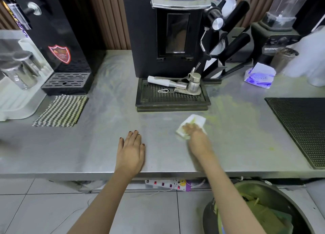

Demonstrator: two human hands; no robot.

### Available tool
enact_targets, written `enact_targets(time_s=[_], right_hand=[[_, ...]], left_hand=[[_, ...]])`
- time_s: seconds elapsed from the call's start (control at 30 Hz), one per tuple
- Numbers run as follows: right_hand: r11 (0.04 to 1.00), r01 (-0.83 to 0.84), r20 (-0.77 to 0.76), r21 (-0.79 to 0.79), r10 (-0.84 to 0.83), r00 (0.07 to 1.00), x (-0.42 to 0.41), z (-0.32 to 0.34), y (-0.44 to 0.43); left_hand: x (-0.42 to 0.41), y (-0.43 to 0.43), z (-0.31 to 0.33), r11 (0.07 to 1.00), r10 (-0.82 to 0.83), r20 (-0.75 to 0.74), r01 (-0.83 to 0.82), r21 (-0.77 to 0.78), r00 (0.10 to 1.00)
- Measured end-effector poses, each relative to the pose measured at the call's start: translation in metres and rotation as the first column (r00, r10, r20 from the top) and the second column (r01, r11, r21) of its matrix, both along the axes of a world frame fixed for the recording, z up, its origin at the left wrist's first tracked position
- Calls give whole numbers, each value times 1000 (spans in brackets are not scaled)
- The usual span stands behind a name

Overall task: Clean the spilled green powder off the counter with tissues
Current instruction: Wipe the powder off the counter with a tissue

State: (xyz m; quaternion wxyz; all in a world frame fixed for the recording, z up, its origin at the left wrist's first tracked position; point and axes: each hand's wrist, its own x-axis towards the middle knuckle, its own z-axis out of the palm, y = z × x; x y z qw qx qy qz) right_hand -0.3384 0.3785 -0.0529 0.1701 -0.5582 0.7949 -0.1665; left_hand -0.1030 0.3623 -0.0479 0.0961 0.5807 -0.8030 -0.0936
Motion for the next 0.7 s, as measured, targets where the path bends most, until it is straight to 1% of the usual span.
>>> enact_targets(time_s=[0.03,0.1,0.13,0.17,0.2,0.23,0.27,0.3,0.33,0.37,0.4,0.47,0.53,0.57,0.63,0.67,0.7], right_hand=[[994,106,-9,19,-105,994,-21,5,-3],[968,250,-29,25,-249,968,-42,17,-3],[958,285,-31,16,-285,958,-39,23,-2],[959,283,-36,2,-283,958,-26,28,-2],[973,229,-35,-15,-229,973,-6,31,-1],[993,111,-32,-30,-112,993,18,30,0],[997,-61,-45,-39,60,997,42,26,3],[975,-220,-45,-34,218,975,59,20,6],[945,-327,-61,-27,325,944,68,14,5],[935,-353,-70,-34,350,934,65,7,0],[948,-315,-65,-44,311,948,56,2,-6],[980,-181,-46,-84,178,983,28,-8,-19],[996,23,-28,-82,-25,999,-9,-7,-25],[988,143,-12,-51,-144,990,-27,-3,-25],[953,302,-2,-10,-302,953,-47,10,-16],[947,321,-29,-6,-321,947,-46,17,-8],[956,292,-30,-19,-293,956,-36,24,2]], left_hand=[[0,1,-1,1000,-7,20,7,-3,1000],[1,5,-2,1000,-8,46,8,-9,999],[2,6,-3,1000,-9,51,9,-10,999],[2,7,-3,1000,-9,49,10,-11,999],[2,7,-3,1000,-8,44,9,-12,999],[3,6,-3,1000,-5,38,6,-10,999],[3,4,-3,1000,-2,33,2,-7,999],[3,4,-3,1000,4,26,-4,-1,1000],[3,4,-3,1000,9,22,-9,1,1000],[3,4,-2,1000,10,21,-10,-2,1000],[3,4,-2,1000,11,20,-11,-6,1000],[3,4,-1,1000,12,21,-12,-8,1000],[3,4,-1,1000,8,28,-8,-6,1000],[3,4,-1,1000,8,32,-8,-9,999],[4,4,-1,1000,16,25,-15,-15,1000],[4,4,-1,1000,18,22,-17,-15,1000],[4,5,-1,1000,18,19,-18,-15,1000]])
